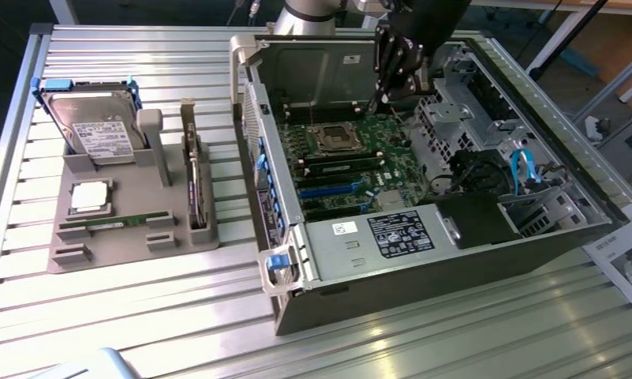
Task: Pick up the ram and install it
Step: 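Press down the ram until it locks into place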
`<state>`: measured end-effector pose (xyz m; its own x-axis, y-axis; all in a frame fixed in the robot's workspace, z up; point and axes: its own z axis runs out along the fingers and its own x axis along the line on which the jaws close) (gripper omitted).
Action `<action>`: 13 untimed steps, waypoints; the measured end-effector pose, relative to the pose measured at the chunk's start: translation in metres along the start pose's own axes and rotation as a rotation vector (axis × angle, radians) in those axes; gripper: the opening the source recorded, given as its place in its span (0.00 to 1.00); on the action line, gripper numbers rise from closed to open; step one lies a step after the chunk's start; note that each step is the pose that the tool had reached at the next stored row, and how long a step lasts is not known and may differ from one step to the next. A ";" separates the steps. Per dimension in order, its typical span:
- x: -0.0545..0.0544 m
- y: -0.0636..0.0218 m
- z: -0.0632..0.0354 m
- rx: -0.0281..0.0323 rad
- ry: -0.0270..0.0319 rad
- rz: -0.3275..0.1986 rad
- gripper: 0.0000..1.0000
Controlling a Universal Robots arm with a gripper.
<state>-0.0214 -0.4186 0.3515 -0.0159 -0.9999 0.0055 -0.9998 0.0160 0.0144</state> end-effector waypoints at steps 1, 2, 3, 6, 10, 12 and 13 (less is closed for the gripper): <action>0.000 0.0000 0.0000 0.0000 0.0000 0.000 0.10; 0.000 0.0000 0.0000 0.0000 0.0000 0.000 0.10; 0.000 0.0000 0.0000 -0.0001 0.0001 0.000 0.10; 0.000 0.0000 0.0000 -0.0001 0.0000 0.000 0.10; 0.000 0.0000 -0.0001 -0.0001 0.0001 0.000 0.10; 0.000 0.0000 0.0000 0.0000 0.0000 0.000 0.10; 0.000 0.0000 -0.0001 -0.0001 0.0001 0.000 0.10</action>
<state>-0.0214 -0.4186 0.3516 -0.0159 -0.9999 0.0056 -0.9998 0.0160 0.0145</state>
